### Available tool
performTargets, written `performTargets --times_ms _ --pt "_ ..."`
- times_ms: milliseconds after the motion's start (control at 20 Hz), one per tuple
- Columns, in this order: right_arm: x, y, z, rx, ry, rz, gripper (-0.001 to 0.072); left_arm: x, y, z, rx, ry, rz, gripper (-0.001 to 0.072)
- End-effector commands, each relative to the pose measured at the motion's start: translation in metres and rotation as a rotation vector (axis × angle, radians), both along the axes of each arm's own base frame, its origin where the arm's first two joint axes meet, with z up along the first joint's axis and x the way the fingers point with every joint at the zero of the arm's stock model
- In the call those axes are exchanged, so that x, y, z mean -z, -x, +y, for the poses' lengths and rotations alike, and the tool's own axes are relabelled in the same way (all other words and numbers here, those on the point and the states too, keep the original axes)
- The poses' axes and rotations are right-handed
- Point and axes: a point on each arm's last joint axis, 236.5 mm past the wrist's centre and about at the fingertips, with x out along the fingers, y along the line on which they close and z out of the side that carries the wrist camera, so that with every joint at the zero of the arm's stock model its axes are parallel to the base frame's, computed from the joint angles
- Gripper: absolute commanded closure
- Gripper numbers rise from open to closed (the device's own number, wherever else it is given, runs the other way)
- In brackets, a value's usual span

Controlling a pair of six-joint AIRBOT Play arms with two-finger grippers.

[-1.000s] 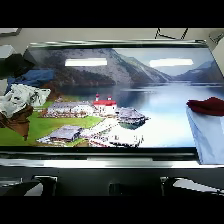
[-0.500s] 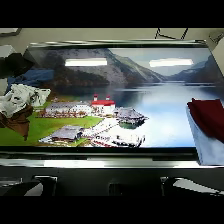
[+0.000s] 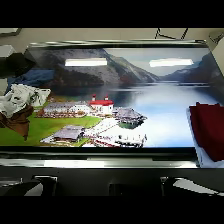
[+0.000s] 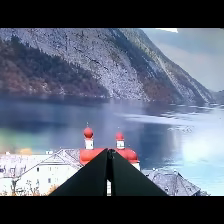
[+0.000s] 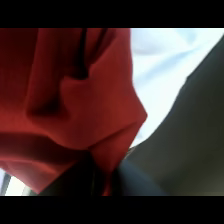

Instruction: Fold the clothes and pants, and hang the long-sleeved shirts on hangers.

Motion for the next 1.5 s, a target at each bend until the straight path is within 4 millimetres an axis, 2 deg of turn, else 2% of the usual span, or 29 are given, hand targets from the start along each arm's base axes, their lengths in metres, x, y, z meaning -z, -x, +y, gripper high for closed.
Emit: performTargets --times_ms 0,50,100,150,200,300,350,400,450,500,550,600,650,700,750,800,850,900,950,1050,1450 --pt "0.003 0.014 -0.003 -0.017 0.023 0.051 0.0466 0.000 0.000 -0.001 0.002 0.003 -0.001 0.0681" --pt "0.000 0.015 -0.005 -0.019 0.035 0.052 0.0179 0.000 0.000 -0.001 0.001 0.003 -0.001 0.0681" --pt "-0.005 0.013 -0.008 -0.029 0.053 0.037 -0.0008 -0.001 0.000 -0.001 0.001 0.003 -0.001 0.0681" --pt "-0.015 0.007 -0.015 -0.036 0.087 0.011 -0.0001 -0.002 0.000 -0.001 0.001 0.006 -0.005 0.0681" --pt "-0.034 -0.008 -0.029 -0.042 0.140 -0.053 0.0000 -0.007 -0.001 -0.005 0.008 0.029 -0.018 0.0681" --pt "-0.097 -0.076 -0.062 -0.110 0.299 -0.332 0.0001 -0.033 -0.007 -0.009 0.002 0.058 -0.100 0.0682" --pt "-0.143 -0.118 -0.072 -0.164 0.399 -0.496 0.0002 -0.051 -0.013 -0.009 -0.003 0.029 -0.178 0.0683" --pt "-0.188 -0.156 -0.071 -0.231 0.495 -0.633 0.0002 -0.060 -0.021 -0.003 -0.020 -0.046 -0.234 0.0684" --pt "-0.233 -0.196 -0.057 -0.308 0.581 -0.763 0.0002 -0.054 -0.029 0.008 -0.057 -0.135 -0.231 0.0684" --pt "-0.263 -0.226 -0.032 -0.382 0.626 -0.854 0.0003 -0.032 -0.037 0.023 -0.118 -0.216 -0.169 0.0684" --pt "-0.280 -0.253 0.006 -0.456 0.625 -0.924 0.0003 -0.003 -0.041 0.037 -0.156 -0.299 -0.080 0.0683" --pt "-0.281 -0.272 0.048 -0.513 0.570 -0.955 0.0003 0.031 -0.040 0.046 -0.171 -0.368 0.039 0.0682" --pt "-0.268 -0.284 0.090 -0.575 0.488 -0.940 0.0002 0.063 -0.036 0.048 -0.155 -0.400 0.153 0.0643" --pt "-0.242 -0.289 0.132 -0.645 0.391 -0.879 0.0000 0.097 -0.028 0.048 -0.137 -0.411 0.280 0.0358" --pt "-0.210 -0.287 0.169 -0.695 0.282 -0.795 -0.0002 0.129 -0.016 0.045 -0.143 -0.384 0.420 -0.0003" --pt "-0.179 -0.280 0.200 -0.739 0.180 -0.706 -0.0002 0.163 0.004 0.039 -0.105 -0.376 0.570 -0.0008" --pt "-0.151 -0.269 0.223 -0.777 0.097 -0.613 -0.0003 0.187 0.021 0.034 -0.058 -0.377 0.666 -0.0008" --pt "-0.128 -0.257 0.242 -0.822 0.036 -0.533 -0.0004 0.204 0.032 0.026 -0.016 -0.364 0.703 -0.0007" --pt "-0.112 -0.248 0.252 -0.853 0.015 -0.468 -0.0003 0.213 0.038 0.023 -0.002 -0.366 0.697 -0.0008" --pt "-0.102 -0.240 0.256 -0.911 0.049 -0.399 -0.0003 0.220 0.042 0.022 -0.008 -0.368 0.660 -0.0006" --pt "-0.102 -0.238 0.261 -0.938 0.055 -0.391 0.0000 0.222 0.043 0.027 -0.016 -0.380 0.667 -0.0006"
